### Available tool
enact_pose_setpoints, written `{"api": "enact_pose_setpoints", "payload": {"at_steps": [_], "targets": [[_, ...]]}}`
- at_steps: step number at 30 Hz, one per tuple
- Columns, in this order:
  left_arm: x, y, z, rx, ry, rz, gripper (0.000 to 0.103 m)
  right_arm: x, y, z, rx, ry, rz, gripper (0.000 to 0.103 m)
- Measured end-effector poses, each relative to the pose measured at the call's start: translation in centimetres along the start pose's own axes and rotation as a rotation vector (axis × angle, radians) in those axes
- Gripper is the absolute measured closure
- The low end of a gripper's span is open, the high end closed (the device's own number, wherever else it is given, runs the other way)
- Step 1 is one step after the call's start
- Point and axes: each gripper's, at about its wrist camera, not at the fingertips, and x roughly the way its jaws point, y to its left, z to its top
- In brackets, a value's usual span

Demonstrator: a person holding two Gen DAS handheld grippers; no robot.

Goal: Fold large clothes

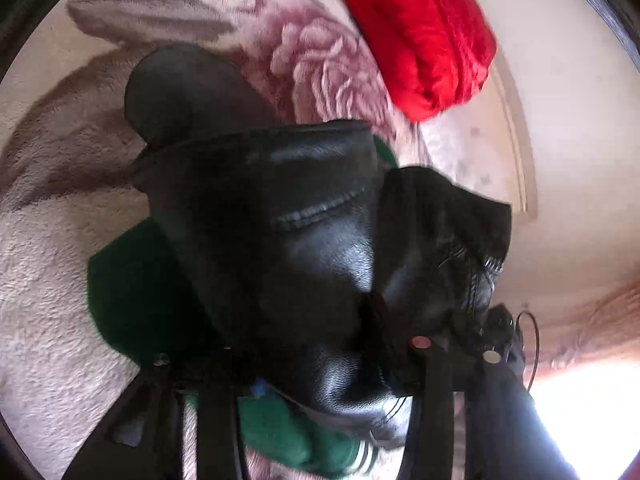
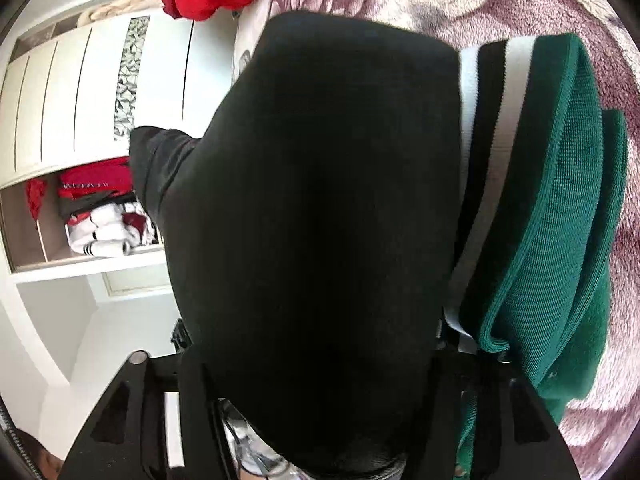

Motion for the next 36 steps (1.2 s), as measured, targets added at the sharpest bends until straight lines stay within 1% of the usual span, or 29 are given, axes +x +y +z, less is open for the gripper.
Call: {"api": "enact_pose_setpoints", "payload": {"at_steps": [1, 2, 3, 4, 5, 6, 7, 8, 9, 10, 11, 13, 14, 15, 17, 18, 20, 21, 23, 25, 26, 27, 28, 30, 32, 34, 35, 36], "targets": [[-0.4, -0.2, 0.1, 0.012, 0.021, 0.020, 0.055, -0.2, 0.5, -0.2, -0.005, 0.003, -0.042, 0.033], [-0.5, -0.6, -0.2, 0.031, 0.029, 0.038, 0.050, -0.4, 1.2, -0.4, -0.015, -0.009, -0.104, 0.030], [-1.0, -1.2, -0.2, 0.073, 0.032, 0.076, 0.036, -0.8, 1.9, -0.9, -0.019, -0.037, -0.160, 0.023], [-1.5, -2.2, -0.1, 0.136, 0.036, 0.121, 0.029, -1.2, 2.4, -1.6, -0.031, -0.063, -0.220, 0.020], [-1.9, -3.0, -0.9, 0.198, 0.040, 0.158, 0.015, -1.9, 3.3, -2.4, -0.044, -0.110, -0.293, 0.019], [-2.7, -3.7, -2.4, 0.275, 0.039, 0.231, 0.004, -2.3, 3.9, -3.1, -0.045, -0.147, -0.342, 0.017], [-3.0, -4.3, -3.1, 0.353, 0.027, 0.311, 0.004, -2.8, 4.6, -4.3, -0.048, -0.191, -0.415, 0.015], [-3.5, -4.4, -3.6, 0.404, 0.018, 0.350, 0.004, -3.1, 5.3, -5.7, -0.048, -0.245, -0.483, 0.014], [-4.0, -5.3, -4.0, 0.485, 0.005, 0.414, 0.004, -3.2, 5.9, -7.0, -0.050, -0.278, -0.540, 0.012], [-4.4, -5.4, -4.3, 0.523, -0.004, 0.450, 0.004, -3.1, 6.7, -8.6, -0.050, -0.313, -0.642, 0.008], [-5.1, -6.0, -4.6, 0.578, -0.012, 0.488, 0.004, -2.8, 7.6, -10.4, -0.053, -0.350, -0.731, 0.007], [-6.1, -6.4, -5.0, 0.637, -0.016, 0.527, 0.004, -2.0, 9.2, -13.6, -0.053, -0.408, -0.897, 0.006], [-6.8, -6.7, -5.3, 0.675, -0.017, 0.542, 0.003, -1.3, 10.2, -15.6, -0.057, -0.434, -0.959, 0.006], [-7.9, -7.1, -5.6, 0.707, -0.016, 0.554, 0.003, -0.7, 10.6, -18.6, -0.060, -0.462, -1.017, 0.006], [-9.8, -7.8, -6.2, 0.750, -0.009, 0.571, 0.003, 0.5, 12.7, -21.7, -0.056, -0.500, -1.108, 0.006], [-10.3, -8.1, -6.0, 0.764, -0.008, 0.575, 0.002, 1.1, 14.1, -23.6, -0.050, -0.524, -1.145, 0.005], [-12.2, -9.3, -6.1, 0.811, -0.011, 0.576, 0.002, 1.8, 18.1, -27.2, -0.031, -0.579, -1.186, 0.005], [-14.2, -10.1, -6.5, 0.843, -0.020, 0.572, 0.002, 1.4, 18.7, -29.4, -0.032, -0.598, -1.208, 0.005], [-16.0, -11.4, -6.5, 0.880, -0.019, 0.560, 0.002, 1.8, 22.2, -32.1, -0.032, -0.629, -1.256, 0.005], [-18.9, -12.8, -7.2, 0.908, -0.016, 0.546, 0.001, 1.6, 26.1, -35.3, -0.027, -0.666, -1.265, 0.005], [-21.0, -13.5, -7.8, 0.924, -0.010, 0.530, 0.001, 2.1, 28.6, -36.4, -0.025, -0.686, -1.274, 0.005], [-22.1, -14.0, -8.1, 0.939, -0.012, 0.533, 0.001, 1.9, 30.5, -37.2, -0.025, -0.704, -1.285, 0.005], [-23.9, -14.7, -8.8, 0.957, -0.012, 0.521, 0.001, 1.6, 31.7, -38.6, -0.031, -0.717, -1.296, 0.005], [-27.0, -15.9, -9.7, 0.978, -0.015, 0.509, 0.001, 1.0, 35.5, -41.7, -0.026, -0.752, -1.315, 0.005], [-29.9, -17.1, -10.5, 0.983, -0.021, 0.488, 0.001, 0.6, 38.7, -44.7, -0.021, -0.772, -1.315, 0.005], [-33.5, -18.7, -11.6, 1.001, -0.036, 0.478, 0.001, 0.1, 42.0, -48.0, -0.022, -0.805, -1.325, 0.005], [-34.7, -19.2, -12.0, 1.005, -0.040, 0.468, 0.001, -0.2, 43.6, -49.7, -0.022, -0.818, -1.321, 0.005], [-36.7, -20.0, -12.6, 1.014, -0.052, 0.461, 0.001, -0.5, 45.2, -51.3, -0.022, -0.829, -1.312, 0.005]]}}
